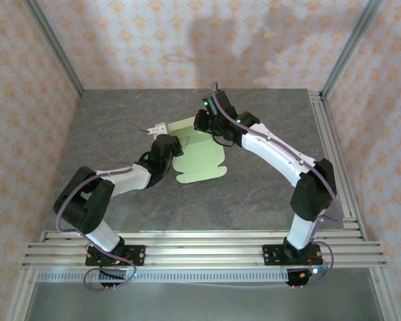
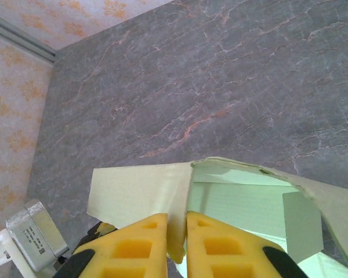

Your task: Fold the paper box

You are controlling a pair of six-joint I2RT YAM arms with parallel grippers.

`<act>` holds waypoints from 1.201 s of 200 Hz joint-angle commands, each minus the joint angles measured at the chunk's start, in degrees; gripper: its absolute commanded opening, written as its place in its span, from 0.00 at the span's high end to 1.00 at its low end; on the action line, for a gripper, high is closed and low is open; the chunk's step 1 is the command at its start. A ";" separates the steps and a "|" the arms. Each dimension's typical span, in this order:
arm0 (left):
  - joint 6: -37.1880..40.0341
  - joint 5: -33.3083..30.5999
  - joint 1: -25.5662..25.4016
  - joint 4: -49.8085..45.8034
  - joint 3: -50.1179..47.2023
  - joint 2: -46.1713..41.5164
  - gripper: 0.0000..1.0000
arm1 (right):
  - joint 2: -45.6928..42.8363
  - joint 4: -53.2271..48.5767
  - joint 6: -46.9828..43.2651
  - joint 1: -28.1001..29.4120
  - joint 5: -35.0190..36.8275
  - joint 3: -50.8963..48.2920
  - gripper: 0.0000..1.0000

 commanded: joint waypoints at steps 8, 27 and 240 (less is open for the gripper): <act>0.62 -2.30 -0.49 -0.12 -0.24 -1.83 1.00 | 0.41 -1.03 -0.16 -0.33 0.04 2.38 0.88; 0.61 -2.34 -0.52 -0.07 -0.25 -1.96 1.00 | 0.24 -1.04 -0.10 -0.32 0.70 2.29 0.75; 7.93 6.64 -0.04 -8.74 1.58 -5.28 1.00 | -26.48 5.81 -14.56 -13.68 -4.67 -22.44 0.48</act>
